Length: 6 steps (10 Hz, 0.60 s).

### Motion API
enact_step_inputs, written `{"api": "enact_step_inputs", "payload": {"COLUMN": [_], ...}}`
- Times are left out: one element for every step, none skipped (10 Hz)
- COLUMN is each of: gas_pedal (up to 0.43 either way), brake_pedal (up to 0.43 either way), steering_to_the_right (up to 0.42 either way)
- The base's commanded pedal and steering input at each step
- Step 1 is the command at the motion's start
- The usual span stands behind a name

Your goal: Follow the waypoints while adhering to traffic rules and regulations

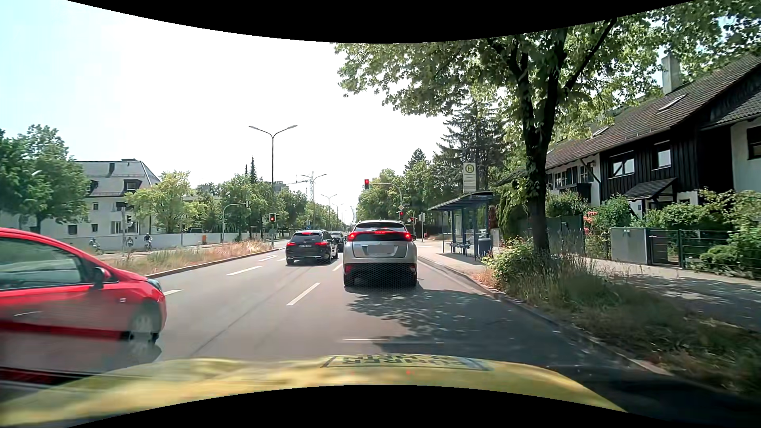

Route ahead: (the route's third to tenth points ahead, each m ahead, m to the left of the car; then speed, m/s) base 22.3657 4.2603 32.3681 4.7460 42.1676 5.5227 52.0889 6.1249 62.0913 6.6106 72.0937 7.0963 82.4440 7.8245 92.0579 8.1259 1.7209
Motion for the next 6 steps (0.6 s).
{"api": "enact_step_inputs", "payload": {"gas_pedal": [0.000,0.000,0.000,0.000,0.000,0.000], "brake_pedal": [0.104,0.098,0.079,0.061,0.049,0.037], "steering_to_the_right": [0.009,0.008,0.008,0.008,0.007,0.007]}}
